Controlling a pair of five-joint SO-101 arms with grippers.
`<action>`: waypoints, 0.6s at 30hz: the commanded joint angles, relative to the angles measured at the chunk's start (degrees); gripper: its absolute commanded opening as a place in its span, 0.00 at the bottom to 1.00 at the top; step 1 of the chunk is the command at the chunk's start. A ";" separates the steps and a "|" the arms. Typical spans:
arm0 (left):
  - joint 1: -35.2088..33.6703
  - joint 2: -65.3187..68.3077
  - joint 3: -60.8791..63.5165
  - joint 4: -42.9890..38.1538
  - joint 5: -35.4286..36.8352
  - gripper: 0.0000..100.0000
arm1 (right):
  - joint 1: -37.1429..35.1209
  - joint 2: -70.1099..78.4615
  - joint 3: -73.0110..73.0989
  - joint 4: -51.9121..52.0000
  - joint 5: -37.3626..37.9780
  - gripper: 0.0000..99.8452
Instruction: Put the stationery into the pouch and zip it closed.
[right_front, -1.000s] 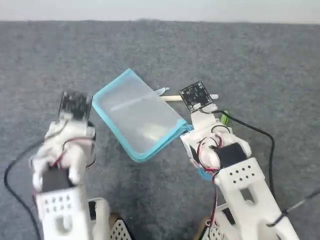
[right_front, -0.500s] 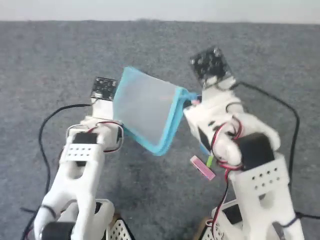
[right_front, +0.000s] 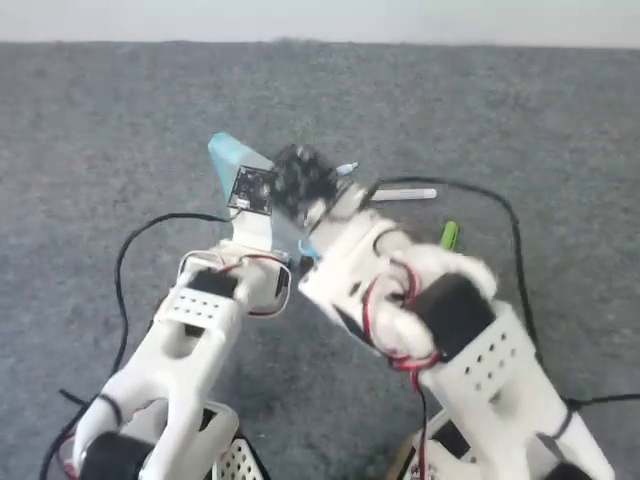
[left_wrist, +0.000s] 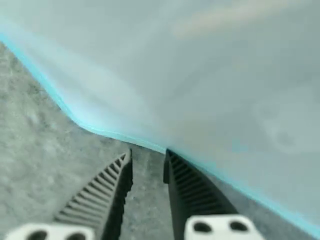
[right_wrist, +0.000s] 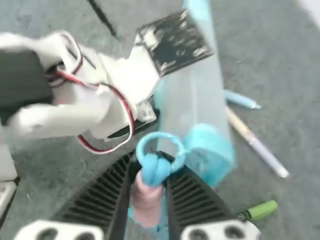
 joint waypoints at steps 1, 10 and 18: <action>2.29 -8.44 1.89 -1.93 0.88 0.11 | -1.10 -9.54 16.97 -9.71 1.14 0.01; 3.08 -15.91 6.29 -4.75 0.97 0.11 | -5.67 -20.62 31.03 -9.10 3.78 0.01; -19.69 -31.74 5.41 5.10 0.00 0.10 | -4.09 -16.40 30.95 -9.45 4.04 0.01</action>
